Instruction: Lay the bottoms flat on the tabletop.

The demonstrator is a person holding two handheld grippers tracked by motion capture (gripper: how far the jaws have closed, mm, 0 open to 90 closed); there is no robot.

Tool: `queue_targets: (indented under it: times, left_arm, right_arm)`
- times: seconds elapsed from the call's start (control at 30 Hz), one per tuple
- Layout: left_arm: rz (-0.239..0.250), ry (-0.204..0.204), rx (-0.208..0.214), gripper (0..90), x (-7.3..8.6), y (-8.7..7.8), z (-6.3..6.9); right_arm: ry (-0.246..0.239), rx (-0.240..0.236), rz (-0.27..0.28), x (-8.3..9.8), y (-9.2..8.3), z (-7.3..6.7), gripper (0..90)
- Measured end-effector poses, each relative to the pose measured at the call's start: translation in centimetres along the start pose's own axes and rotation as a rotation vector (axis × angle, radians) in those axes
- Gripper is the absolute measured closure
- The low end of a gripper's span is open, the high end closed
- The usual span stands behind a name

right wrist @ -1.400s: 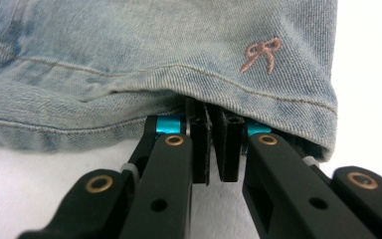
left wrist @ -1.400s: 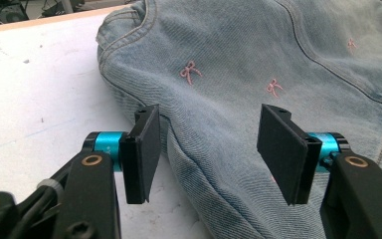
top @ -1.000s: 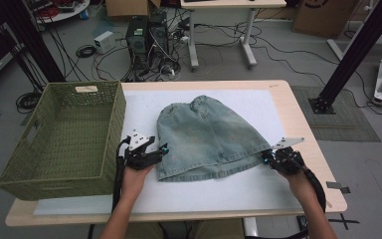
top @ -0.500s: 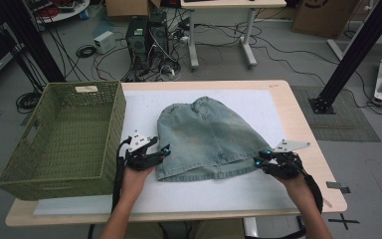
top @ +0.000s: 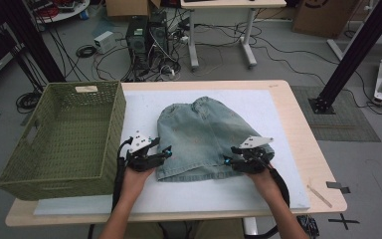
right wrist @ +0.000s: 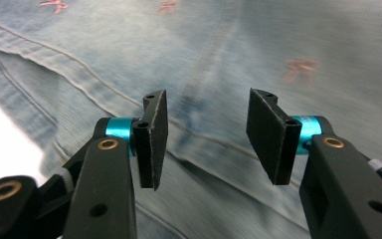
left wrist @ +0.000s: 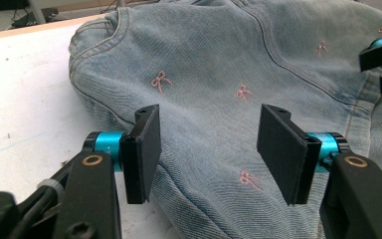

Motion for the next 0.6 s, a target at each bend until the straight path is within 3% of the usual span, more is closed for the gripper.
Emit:
queue_targets:
  times: [0.1, 0.23, 0.43, 0.53, 0.6]
  left_arm:
    - [0.001, 0.0, -0.005, 41.7, 0.0, -0.1, -0.1]
    - [0.003, 0.0, -0.004, 41.7, -0.1, -0.3, -0.1]
    - [0.001, 0.0, -0.003, 41.7, 0.0, -0.4, -0.2]
    - [0.0, 0.003, 0.001, 41.7, 0.0, -0.4, -0.2]
    - [0.002, 0.004, 0.004, 41.6, -0.1, -0.5, -0.2]
  right_arm:
    - [-0.029, -0.009, -0.028, -0.3, 1.1, -0.7, 55.1]
    - [-0.028, 0.009, -0.079, -0.1, 2.4, -0.8, 61.9]
    - [-0.036, 0.019, -0.102, -0.4, 2.6, -1.1, 81.6]
    - [-0.064, 0.021, -0.124, -0.6, 2.6, -1.3, 85.9]
    - [-0.076, -0.007, -0.129, -0.6, 2.4, -1.6, 87.0]
Point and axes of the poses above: each handheld gripper's, and its own axes: y roughly forward along the jaws, x roughly out of its underside, z roughly to its right, the point moved 7 cm from there along y, roughly forward along the jaws
